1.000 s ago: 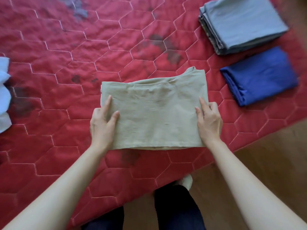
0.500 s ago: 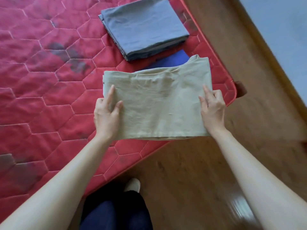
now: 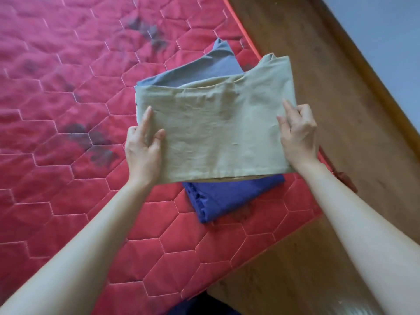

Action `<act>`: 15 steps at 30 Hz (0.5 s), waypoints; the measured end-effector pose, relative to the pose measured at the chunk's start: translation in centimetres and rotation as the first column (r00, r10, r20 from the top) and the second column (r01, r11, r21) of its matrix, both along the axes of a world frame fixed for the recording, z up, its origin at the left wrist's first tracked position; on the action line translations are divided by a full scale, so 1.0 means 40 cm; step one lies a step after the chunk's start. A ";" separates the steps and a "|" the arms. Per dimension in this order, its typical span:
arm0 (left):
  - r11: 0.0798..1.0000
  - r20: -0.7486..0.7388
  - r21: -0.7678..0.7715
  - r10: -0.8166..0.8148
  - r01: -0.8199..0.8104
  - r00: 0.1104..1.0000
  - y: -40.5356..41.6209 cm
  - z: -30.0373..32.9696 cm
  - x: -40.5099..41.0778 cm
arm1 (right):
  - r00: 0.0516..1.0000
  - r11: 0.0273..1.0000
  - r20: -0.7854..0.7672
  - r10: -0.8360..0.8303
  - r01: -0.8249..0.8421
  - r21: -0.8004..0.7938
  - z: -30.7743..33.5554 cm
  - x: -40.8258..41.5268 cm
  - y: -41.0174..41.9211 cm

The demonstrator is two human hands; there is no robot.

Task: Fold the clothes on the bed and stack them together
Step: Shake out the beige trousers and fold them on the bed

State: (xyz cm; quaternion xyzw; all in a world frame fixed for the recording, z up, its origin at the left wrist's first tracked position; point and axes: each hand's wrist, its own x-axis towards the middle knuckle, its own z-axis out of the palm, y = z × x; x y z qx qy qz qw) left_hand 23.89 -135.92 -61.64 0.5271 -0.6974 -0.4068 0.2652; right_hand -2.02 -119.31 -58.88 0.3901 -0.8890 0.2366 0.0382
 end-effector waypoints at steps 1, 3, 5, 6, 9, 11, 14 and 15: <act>1.000 -0.007 0.004 0.016 -0.016 1.000 -0.026 0.006 -0.022 | 1.000 1.000 -0.002 0.016 -0.016 0.004 0.006 -0.028 -0.040; 0.998 -0.022 0.004 0.055 -0.055 0.998 -0.078 0.017 -0.059 | 0.998 0.998 -0.008 0.061 -0.061 0.003 0.020 -0.084 -0.119; 0.994 -0.037 -0.009 0.105 -0.105 0.994 -0.129 0.025 -0.087 | 0.994 0.994 -0.023 0.111 -0.111 -0.002 0.033 -0.134 -0.199; 0.991 -0.044 -0.018 0.130 -0.131 0.991 -0.152 0.028 -0.099 | 0.990 0.991 -0.029 0.135 -0.135 -0.007 0.037 -0.155 -0.237; 0.979 -0.042 -0.038 0.197 -0.198 0.980 -0.206 0.018 -0.135 | 0.980 0.980 -0.037 0.194 -0.196 -0.031 0.030 -0.213 -0.336; 0.971 -0.031 -0.032 0.235 -0.236 0.972 -0.231 -0.007 -0.154 | 0.974 0.973 -0.036 0.226 -0.227 -0.039 -0.002 -0.251 -0.390; 0.961 0.022 -0.017 0.275 -0.275 0.961 -0.243 -0.072 -0.173 | 0.961 0.961 0.017 0.276 -0.276 -0.009 -0.101 -0.291 -0.442; 0.959 0.058 0.002 0.282 -0.283 0.958 -0.242 -0.101 -0.178 | 0.954 0.955 0.052 0.294 -0.295 0.021 -0.145 -0.299 -0.450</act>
